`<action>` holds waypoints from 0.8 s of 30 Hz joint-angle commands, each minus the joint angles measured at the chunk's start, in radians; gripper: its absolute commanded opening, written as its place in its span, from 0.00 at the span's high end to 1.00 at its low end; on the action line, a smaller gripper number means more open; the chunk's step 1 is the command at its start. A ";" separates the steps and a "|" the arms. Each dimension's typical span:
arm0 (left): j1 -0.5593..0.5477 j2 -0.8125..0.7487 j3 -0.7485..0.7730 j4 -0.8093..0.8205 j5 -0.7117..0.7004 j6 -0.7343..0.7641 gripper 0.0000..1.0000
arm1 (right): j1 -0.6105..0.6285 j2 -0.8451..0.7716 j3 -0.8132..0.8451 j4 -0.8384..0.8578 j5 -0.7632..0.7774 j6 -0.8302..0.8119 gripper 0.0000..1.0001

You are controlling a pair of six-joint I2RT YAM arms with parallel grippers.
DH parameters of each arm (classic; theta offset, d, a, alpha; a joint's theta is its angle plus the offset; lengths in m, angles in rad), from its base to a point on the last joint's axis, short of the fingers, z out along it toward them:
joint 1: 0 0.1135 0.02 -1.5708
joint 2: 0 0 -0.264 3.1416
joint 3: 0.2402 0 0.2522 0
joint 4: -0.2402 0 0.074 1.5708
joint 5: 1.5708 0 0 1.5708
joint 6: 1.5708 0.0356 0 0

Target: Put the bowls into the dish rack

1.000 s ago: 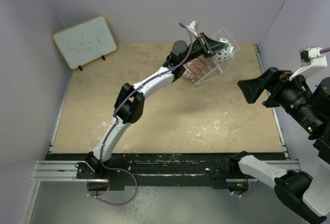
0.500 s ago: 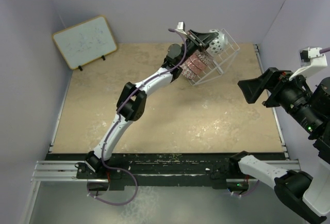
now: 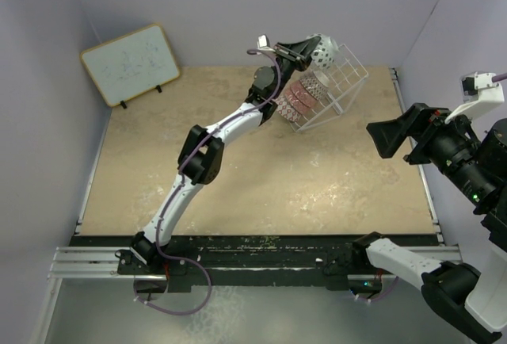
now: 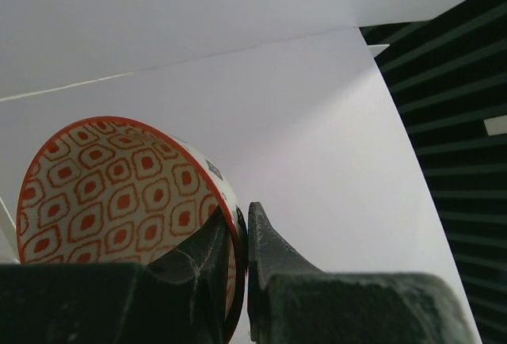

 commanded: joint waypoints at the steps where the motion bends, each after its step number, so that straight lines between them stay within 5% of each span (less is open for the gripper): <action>1: -0.002 -0.007 0.022 0.089 -0.096 -0.060 1.00 | 0.001 0.000 0.004 0.005 0.007 -0.006 0.05; 24: -0.015 0.111 0.155 -0.051 -0.157 -0.112 1.00 | 0.001 -0.025 -0.019 0.004 0.018 -0.004 0.05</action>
